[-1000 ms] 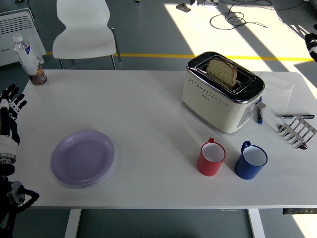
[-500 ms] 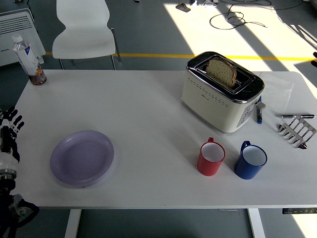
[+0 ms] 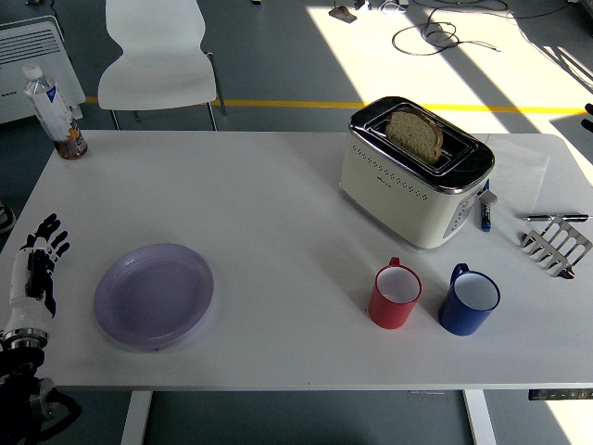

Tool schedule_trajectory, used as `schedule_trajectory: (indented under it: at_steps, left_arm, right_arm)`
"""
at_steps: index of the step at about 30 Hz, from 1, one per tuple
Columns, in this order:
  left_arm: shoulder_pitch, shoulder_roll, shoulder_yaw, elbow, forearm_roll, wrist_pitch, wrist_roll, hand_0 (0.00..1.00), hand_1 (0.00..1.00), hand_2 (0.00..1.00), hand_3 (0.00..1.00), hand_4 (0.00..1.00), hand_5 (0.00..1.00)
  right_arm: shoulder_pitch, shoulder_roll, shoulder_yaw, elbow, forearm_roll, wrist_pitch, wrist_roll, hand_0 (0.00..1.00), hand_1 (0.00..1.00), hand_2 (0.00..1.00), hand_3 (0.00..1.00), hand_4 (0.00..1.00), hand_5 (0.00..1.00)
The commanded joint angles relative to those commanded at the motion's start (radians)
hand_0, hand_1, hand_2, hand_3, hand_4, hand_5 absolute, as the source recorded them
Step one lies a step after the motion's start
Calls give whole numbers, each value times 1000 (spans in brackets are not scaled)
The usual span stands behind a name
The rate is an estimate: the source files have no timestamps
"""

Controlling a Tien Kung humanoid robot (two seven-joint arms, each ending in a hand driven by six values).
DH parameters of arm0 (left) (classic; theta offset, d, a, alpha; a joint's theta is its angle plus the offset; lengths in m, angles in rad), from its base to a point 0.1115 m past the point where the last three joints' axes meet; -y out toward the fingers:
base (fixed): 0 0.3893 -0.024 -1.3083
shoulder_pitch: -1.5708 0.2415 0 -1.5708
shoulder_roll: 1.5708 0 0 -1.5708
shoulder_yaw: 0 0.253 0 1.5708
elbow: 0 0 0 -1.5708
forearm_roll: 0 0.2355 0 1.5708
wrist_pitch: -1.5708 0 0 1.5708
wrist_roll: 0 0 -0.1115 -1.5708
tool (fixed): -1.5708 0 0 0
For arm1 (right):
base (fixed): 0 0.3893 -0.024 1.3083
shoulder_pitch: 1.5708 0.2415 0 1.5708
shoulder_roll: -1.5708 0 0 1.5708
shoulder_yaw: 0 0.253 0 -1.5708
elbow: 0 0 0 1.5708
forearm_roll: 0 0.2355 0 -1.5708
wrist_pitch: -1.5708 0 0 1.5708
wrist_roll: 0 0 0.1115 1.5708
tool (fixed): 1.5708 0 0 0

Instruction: Push plate across desktop,pick up the break from the machine,place the break in the plate

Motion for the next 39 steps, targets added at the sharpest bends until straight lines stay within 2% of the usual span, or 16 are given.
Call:
schedule_trajectory:
  at_steps: [5, 13, 39]
  left_arm:
    - [-5, 4, 41, 38, 16, 13, -26, 865, 907, 969, 919, 554, 998]
    - [-6, 9, 95, 70, 9, 13, -32, 871, 907, 969, 920, 558, 998]
    - [19, 20, 206, 67, -3, 7, -32, 872, 910, 970, 922, 550, 998]
  right_arm:
    - [-1, 1, 1, 1, 0, 2, 0, 831, 801, 834, 835, 562, 449]
    - [0, 2, -3, 0, -1, 4, -2, 830, 799, 833, 833, 558, 453]
    - [-19, 1, -6, -1, -1, 5, -3, 826, 795, 827, 826, 553, 455]
